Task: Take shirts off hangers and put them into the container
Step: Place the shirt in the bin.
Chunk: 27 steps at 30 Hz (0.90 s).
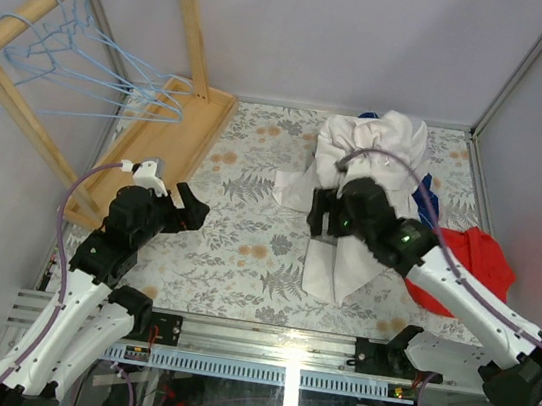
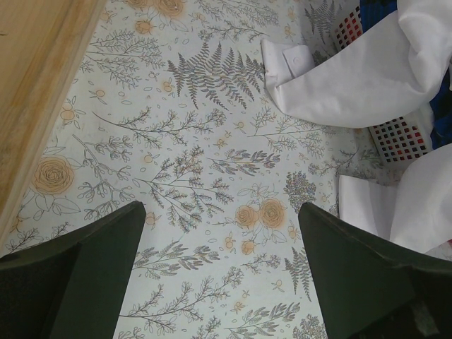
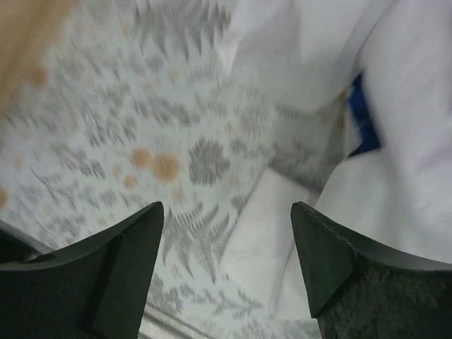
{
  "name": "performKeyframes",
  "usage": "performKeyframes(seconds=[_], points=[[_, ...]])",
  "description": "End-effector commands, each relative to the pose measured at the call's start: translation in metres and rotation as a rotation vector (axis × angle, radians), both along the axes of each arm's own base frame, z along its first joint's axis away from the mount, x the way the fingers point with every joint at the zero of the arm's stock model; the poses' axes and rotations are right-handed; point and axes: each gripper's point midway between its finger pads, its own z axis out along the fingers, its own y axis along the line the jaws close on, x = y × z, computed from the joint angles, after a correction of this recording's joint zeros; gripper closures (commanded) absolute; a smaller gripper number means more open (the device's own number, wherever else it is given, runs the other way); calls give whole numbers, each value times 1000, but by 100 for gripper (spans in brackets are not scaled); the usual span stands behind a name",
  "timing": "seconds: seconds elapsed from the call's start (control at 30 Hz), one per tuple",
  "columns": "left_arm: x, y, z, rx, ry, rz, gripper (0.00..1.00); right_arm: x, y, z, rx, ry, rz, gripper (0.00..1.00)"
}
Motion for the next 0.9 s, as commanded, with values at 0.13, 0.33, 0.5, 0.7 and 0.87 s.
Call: performKeyframes(seconds=[0.13, 0.33, 0.5, 0.7, 0.87], points=[[4, 1, 18, -11, -59, 6, 7, -77, 1, -159, -126, 267, -54, 26], [4, 1, 18, -15, -52, 7, 0, -87, -14, -204, -254, 320, -99, 24], [5, 5, 18, -8, -50, 30, 0, -80, -11, -210, -327, 308, -97, 18], [5, 5, 17, -10, -47, 33, 0, -72, -23, -235, -489, 313, -181, 20], [5, 5, 16, -9, -45, 36, 0, -85, -19, -256, -532, 340, -133, 33]])
